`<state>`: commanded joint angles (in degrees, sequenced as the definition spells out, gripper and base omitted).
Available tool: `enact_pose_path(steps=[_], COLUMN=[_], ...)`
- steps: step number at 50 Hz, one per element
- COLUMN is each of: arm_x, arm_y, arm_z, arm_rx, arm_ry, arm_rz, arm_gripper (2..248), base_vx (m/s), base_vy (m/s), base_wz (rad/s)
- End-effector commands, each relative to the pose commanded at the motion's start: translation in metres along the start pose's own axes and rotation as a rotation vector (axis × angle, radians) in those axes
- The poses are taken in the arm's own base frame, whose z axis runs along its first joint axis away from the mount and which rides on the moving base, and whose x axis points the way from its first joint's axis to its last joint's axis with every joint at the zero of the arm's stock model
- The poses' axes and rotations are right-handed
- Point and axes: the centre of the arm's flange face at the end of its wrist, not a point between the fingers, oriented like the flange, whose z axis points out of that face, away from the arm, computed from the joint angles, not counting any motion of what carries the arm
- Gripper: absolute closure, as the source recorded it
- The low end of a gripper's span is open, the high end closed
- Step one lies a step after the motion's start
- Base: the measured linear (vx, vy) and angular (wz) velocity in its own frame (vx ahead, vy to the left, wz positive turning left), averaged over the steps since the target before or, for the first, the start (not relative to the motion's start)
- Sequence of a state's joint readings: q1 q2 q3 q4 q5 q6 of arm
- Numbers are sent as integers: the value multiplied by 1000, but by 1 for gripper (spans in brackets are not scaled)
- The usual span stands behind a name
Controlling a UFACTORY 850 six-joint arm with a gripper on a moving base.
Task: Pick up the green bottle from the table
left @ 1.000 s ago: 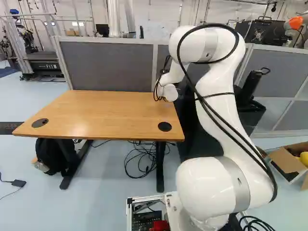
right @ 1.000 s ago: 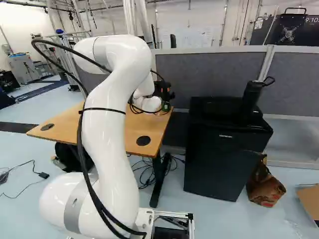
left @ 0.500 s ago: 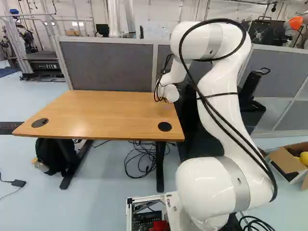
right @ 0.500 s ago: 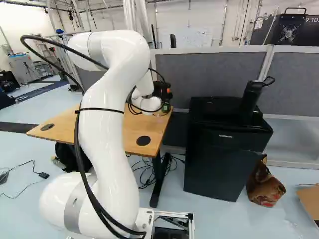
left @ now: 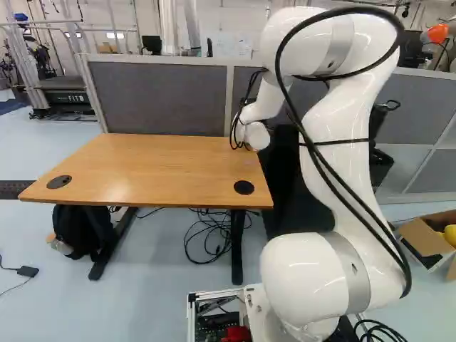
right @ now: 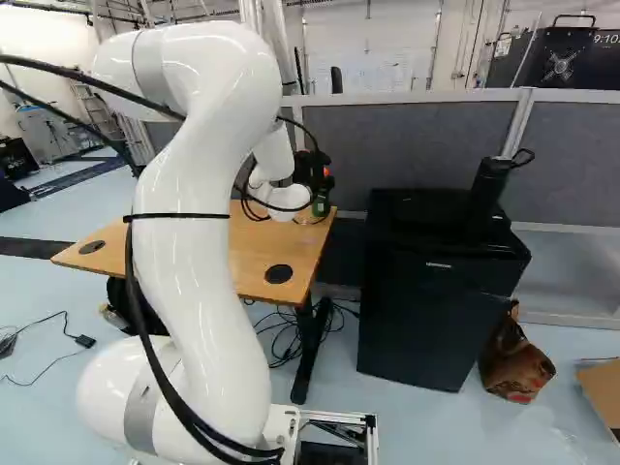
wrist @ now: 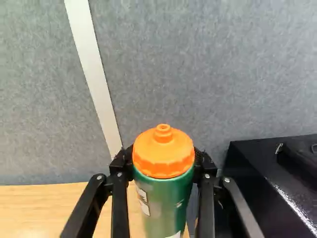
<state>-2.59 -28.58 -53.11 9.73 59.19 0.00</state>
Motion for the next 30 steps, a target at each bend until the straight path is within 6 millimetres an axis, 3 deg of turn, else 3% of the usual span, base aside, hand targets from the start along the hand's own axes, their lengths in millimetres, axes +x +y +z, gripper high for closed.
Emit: enact_pose_path(steps=[30], arm_x=[23], arm_y=[7], arm_z=[-67], arm_rx=[18], arm_ry=[-99], arm_rz=[-10], arm_gripper=[219], base_vx=[0], base_vy=[0], base_wz=[0])
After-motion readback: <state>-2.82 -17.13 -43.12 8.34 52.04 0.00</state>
